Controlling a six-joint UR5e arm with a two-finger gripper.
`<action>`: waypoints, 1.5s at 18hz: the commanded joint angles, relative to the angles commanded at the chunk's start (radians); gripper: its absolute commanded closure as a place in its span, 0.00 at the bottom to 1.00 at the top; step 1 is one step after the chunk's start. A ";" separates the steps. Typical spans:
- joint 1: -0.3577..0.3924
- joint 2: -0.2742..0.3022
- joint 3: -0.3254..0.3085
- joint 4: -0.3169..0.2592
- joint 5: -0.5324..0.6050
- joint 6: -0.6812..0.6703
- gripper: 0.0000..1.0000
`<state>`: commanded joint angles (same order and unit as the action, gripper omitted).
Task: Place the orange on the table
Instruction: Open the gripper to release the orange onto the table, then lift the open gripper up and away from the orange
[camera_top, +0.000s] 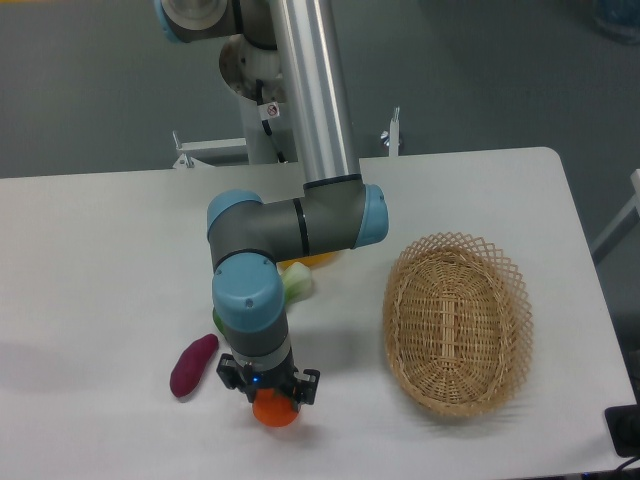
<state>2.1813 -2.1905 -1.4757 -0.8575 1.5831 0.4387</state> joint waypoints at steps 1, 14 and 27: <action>0.000 0.000 0.000 0.000 0.000 -0.002 0.01; 0.089 0.110 0.021 -0.023 0.035 0.093 0.00; 0.201 0.204 0.075 -0.199 0.034 0.376 0.00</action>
<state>2.3823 -1.9865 -1.4005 -1.0569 1.6168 0.8145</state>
